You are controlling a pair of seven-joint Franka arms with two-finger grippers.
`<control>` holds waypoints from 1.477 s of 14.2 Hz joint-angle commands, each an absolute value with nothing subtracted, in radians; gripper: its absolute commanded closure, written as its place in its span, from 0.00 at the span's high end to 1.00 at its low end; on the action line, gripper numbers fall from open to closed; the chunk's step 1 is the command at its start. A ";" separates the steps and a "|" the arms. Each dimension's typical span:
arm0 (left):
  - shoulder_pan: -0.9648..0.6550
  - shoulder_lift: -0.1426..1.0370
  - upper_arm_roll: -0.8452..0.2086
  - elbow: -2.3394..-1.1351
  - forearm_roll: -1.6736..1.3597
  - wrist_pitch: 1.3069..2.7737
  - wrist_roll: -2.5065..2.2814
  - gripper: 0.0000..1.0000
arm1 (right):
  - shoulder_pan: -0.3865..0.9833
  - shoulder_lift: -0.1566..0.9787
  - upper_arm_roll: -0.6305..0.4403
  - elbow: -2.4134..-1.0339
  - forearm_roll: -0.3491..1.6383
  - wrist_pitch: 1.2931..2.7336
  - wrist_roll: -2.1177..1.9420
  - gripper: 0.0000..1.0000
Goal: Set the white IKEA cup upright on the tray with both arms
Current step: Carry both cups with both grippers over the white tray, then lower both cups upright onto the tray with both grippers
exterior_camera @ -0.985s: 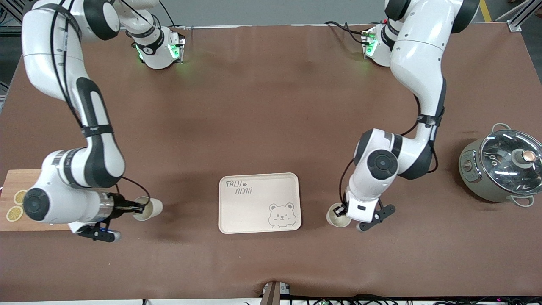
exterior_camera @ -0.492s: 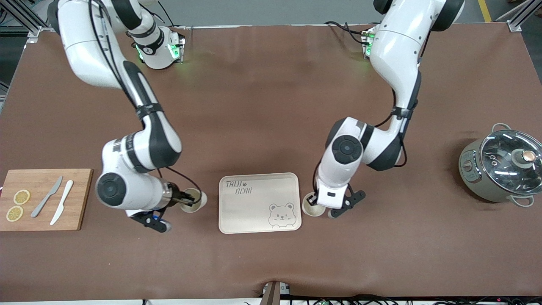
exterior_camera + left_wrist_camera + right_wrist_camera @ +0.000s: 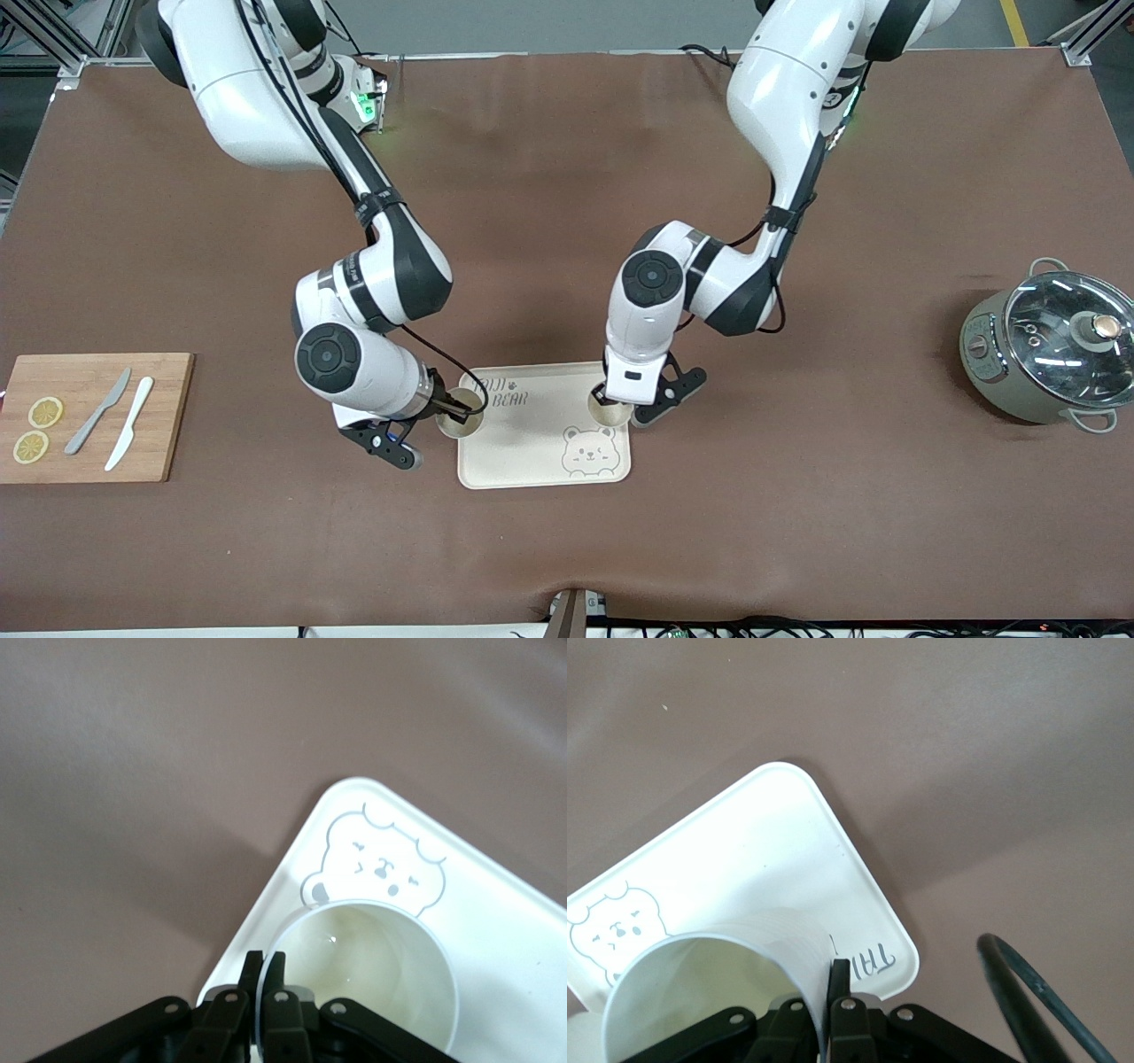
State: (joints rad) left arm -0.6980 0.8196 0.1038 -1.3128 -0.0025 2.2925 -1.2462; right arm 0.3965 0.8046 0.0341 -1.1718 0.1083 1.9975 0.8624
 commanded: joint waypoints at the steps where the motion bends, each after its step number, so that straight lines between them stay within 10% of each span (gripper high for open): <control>1: -0.721 0.859 0.121 -1.278 0.018 2.281 -1.285 0.00 | 0.432 0.813 0.025 -1.210 0.034 2.077 0.937 0.00; 7: -0.729 0.888 0.120 -1.278 0.018 2.292 -1.287 0.00 | 0.459 0.842 0.025 -1.272 -0.005 2.203 1.006 0.00; 13: -0.726 0.881 0.118 -1.281 0.020 2.296 -1.278 0.90 | 0.463 0.879 0.025 -1.276 -0.005 2.261 1.038 0.00; 20: -0.689 0.795 0.118 -1.285 0.020 2.255 -1.259 1.00 | 0.465 0.896 0.025 -1.276 -0.003 2.284 1.048 0.00; 21: -0.677 0.773 0.117 -1.285 0.017 2.237 -1.247 1.00 | 0.465 0.896 0.025 -1.276 -0.002 2.284 1.048 0.15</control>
